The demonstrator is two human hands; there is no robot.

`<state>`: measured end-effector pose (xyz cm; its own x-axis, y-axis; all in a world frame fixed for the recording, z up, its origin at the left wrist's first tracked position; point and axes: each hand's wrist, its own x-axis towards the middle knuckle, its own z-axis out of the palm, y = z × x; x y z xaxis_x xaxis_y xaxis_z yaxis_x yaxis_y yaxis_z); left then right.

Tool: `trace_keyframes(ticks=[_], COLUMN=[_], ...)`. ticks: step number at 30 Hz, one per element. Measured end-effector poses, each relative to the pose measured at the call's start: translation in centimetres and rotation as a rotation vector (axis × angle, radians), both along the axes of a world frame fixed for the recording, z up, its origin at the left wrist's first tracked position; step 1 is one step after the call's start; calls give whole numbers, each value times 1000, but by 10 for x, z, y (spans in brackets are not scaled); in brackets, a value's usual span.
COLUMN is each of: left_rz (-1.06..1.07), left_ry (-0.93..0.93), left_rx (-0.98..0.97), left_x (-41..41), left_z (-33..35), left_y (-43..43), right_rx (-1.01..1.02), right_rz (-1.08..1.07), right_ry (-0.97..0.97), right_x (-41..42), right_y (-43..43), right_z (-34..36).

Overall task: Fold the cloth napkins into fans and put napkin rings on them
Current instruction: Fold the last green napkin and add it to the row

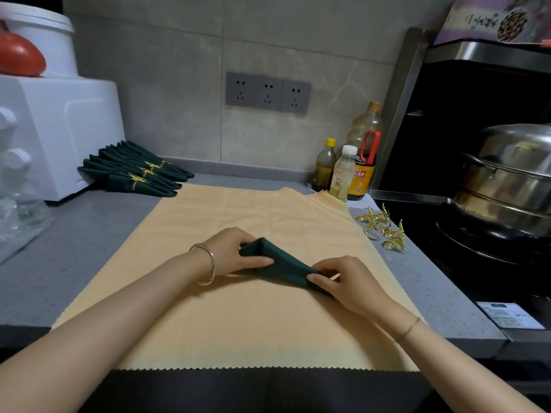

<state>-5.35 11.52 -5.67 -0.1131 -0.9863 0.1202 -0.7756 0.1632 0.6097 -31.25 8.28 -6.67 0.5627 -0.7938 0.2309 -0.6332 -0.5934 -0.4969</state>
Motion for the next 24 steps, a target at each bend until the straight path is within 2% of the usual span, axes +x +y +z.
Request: trace_keyframes(ticks=[3,6,10,14,17,21,24], left_rz=[62,115,140,210,298,103,-100], left_ry=[103,108,69,-37,-132,-220,-257], left_rx=[-15,-26,-10,-44,-144,-366,-352], left_x=[-3,-6,-3,-7,-12,-18,-29], left_z=[4,3,-3,-9,-8,-3,-2], left_y=[-13,-28,-40,-39,-32,-26,-21], right_rx=[258,350,340,157,132,150,141], right_rz=[-42,-100,-130,-111,-127,-188,-196], right_ry=[-144,-197,-158,67,157,237,287], right_x=[3,5,9,14,18,20,24], right_y=[-9,-15,-21,-24,-26,-27,-29], right_z=[6,9,11,13,17,20,23])
